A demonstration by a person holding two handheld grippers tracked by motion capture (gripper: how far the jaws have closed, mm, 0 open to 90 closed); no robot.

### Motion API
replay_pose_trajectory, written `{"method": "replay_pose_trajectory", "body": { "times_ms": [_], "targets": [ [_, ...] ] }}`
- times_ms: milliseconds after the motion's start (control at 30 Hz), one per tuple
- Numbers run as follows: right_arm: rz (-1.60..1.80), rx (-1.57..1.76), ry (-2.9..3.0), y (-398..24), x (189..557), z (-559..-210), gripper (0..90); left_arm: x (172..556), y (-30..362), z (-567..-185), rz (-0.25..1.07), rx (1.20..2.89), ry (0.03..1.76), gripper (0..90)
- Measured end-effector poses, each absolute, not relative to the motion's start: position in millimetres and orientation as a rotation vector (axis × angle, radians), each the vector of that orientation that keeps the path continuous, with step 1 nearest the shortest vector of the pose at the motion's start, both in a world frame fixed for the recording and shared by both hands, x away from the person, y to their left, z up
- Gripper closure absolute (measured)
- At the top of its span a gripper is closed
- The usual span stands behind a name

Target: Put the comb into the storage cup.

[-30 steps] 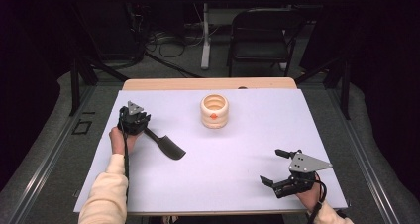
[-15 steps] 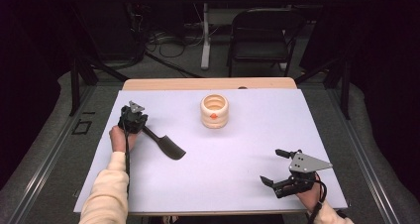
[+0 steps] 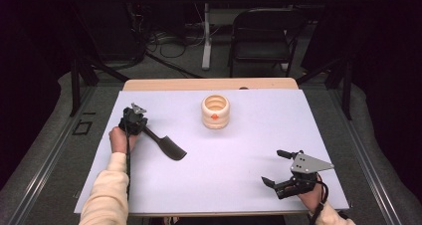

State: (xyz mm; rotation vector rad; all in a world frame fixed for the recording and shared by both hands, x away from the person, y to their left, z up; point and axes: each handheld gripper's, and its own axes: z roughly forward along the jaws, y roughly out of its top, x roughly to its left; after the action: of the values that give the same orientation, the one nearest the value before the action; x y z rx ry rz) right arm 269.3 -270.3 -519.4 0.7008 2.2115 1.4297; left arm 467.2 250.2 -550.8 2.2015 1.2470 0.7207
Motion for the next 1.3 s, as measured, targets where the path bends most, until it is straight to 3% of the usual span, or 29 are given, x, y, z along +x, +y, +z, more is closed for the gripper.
{"method": "replay_pose_trajectory", "body": {
  "times_ms": [1300],
  "targets": [
    [1.429,0.702,2.209,-270,269,-519,0.0,440,258,-549,0.65,2.288,1.267,90.0]
  ]
}}
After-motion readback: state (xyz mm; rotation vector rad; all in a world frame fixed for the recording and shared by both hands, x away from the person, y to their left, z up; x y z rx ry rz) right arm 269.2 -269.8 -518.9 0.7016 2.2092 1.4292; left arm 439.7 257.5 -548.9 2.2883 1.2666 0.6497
